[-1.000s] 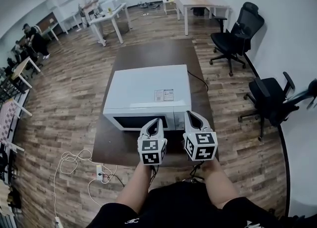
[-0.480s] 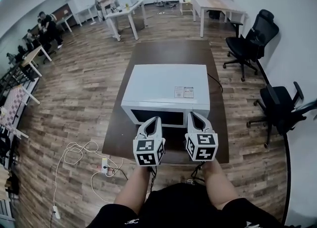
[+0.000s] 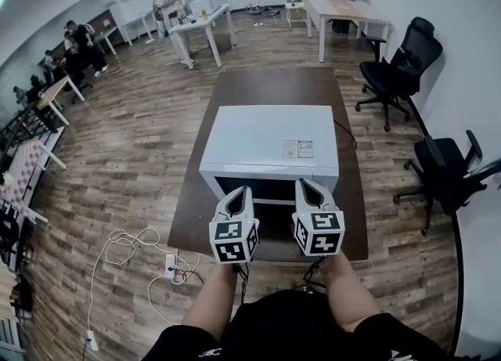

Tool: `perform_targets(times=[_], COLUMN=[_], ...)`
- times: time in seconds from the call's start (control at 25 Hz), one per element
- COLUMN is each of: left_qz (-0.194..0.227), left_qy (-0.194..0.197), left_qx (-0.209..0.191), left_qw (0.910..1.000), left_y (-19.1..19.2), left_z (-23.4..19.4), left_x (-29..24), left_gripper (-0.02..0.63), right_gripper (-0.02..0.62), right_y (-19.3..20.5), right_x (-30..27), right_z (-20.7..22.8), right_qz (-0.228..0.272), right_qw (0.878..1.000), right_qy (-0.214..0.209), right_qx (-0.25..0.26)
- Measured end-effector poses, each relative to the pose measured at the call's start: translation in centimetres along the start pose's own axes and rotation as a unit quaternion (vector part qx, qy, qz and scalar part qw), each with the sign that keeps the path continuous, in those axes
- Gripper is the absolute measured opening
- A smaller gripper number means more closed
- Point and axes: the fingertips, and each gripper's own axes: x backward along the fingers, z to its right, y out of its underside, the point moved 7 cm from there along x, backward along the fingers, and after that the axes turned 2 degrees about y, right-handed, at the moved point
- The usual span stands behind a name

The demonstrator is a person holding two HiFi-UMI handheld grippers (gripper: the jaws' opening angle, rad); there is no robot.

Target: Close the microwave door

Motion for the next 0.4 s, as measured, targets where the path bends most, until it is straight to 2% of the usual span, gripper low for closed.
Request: perform_targets(times=[0.4], left_qz=[0.001], left_qy=[0.004], left_qx=[-0.005], left_qw=[1.0], left_y=[0.0], left_z=[-1.0], left_x=[0.4], left_gripper=[0.008], right_gripper=[0.007], right_y=[0.0], right_x=[-0.3], right_z=[-1.3], right_qz=[0.004], right_qw=[1.0], right_qy=[0.003], right_qx=[0.003])
